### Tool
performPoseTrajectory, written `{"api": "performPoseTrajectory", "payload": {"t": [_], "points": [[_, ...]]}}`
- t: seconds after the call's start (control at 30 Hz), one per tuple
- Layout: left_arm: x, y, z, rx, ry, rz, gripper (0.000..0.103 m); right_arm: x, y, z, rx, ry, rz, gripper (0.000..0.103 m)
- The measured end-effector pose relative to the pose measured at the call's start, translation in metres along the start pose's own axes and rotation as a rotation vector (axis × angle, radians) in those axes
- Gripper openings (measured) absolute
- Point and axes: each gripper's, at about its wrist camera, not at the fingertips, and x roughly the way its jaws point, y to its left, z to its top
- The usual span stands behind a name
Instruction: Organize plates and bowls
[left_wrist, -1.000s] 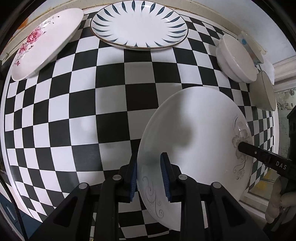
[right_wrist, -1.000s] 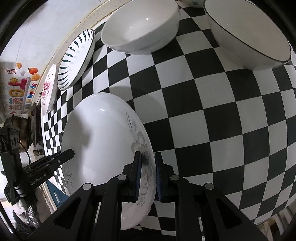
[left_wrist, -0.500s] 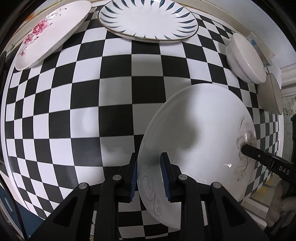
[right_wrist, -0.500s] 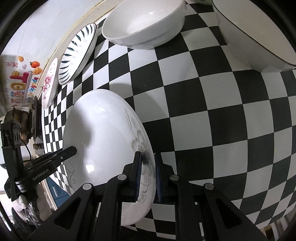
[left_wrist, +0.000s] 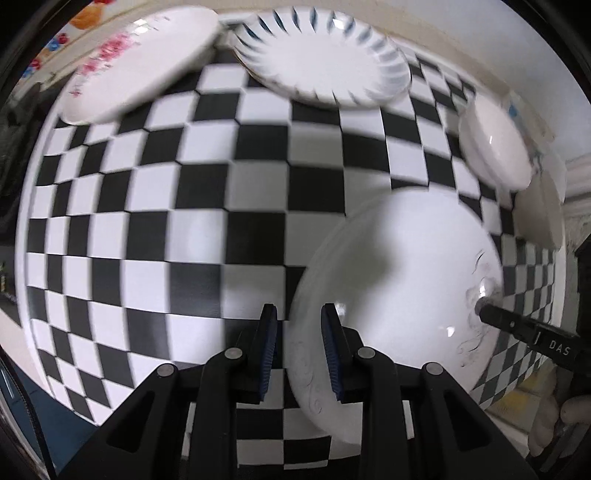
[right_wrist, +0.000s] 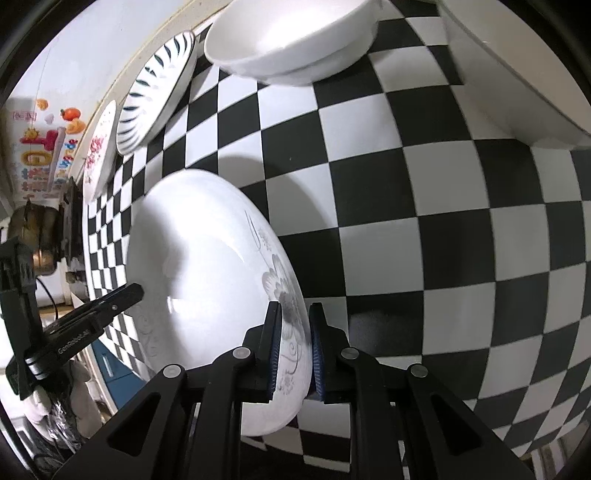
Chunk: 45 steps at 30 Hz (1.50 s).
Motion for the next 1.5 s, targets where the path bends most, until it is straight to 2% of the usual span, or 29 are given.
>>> {"api": "performPoseTrajectory", "payload": {"t": [0.1, 0.17, 0.23, 0.33, 0.4, 0.53, 0.67, 0.87, 1.07, 1.3, 1.5], "points": [[-0.036, 0.02, 0.003, -0.047, -0.085, 0.011, 0.023, -0.021, 0.012, 0.002, -0.038, -0.01, -0.046, 0.019], [-0.058, 0.039, 0.011, -0.082, -0.128, 0.016, 0.024, -0.04, 0.028, 0.005, -0.067, -0.03, -0.014, 0.021], [-0.076, 0.059, 0.021, -0.112, -0.166, -0.002, 0.029, -0.055, 0.047, 0.012, -0.083, -0.047, 0.021, 0.039], [-0.09, 0.092, 0.041, -0.146, -0.212, -0.027, 0.03, -0.068, 0.092, 0.035, -0.128, -0.078, 0.09, 0.057], [-0.089, 0.116, 0.061, -0.174, -0.214, -0.027, 0.03, -0.063, 0.136, 0.059, -0.178, -0.084, 0.13, 0.059], [-0.069, 0.177, 0.101, -0.276, -0.17, -0.073, 0.03, -0.035, 0.214, 0.119, -0.277, -0.099, 0.121, 0.059], [-0.038, 0.229, 0.133, -0.371, -0.111, -0.086, 0.03, 0.016, 0.285, 0.188, -0.337, -0.047, 0.132, 0.059], [-0.001, 0.267, 0.167, -0.408, -0.037, -0.071, 0.03, 0.081, 0.341, 0.262, -0.397, 0.016, 0.027, 0.058], [0.021, 0.28, 0.186, -0.405, -0.011, -0.084, 0.03, 0.121, 0.348, 0.296, -0.4, 0.056, -0.045, 0.056], [0.034, 0.281, 0.2, -0.37, -0.007, -0.087, 0.029, 0.151, 0.344, 0.305, -0.406, 0.124, -0.05, 0.038], [0.038, 0.281, 0.204, -0.357, -0.028, -0.094, 0.025, 0.162, 0.34, 0.304, -0.4, 0.153, -0.001, 0.022]]}}
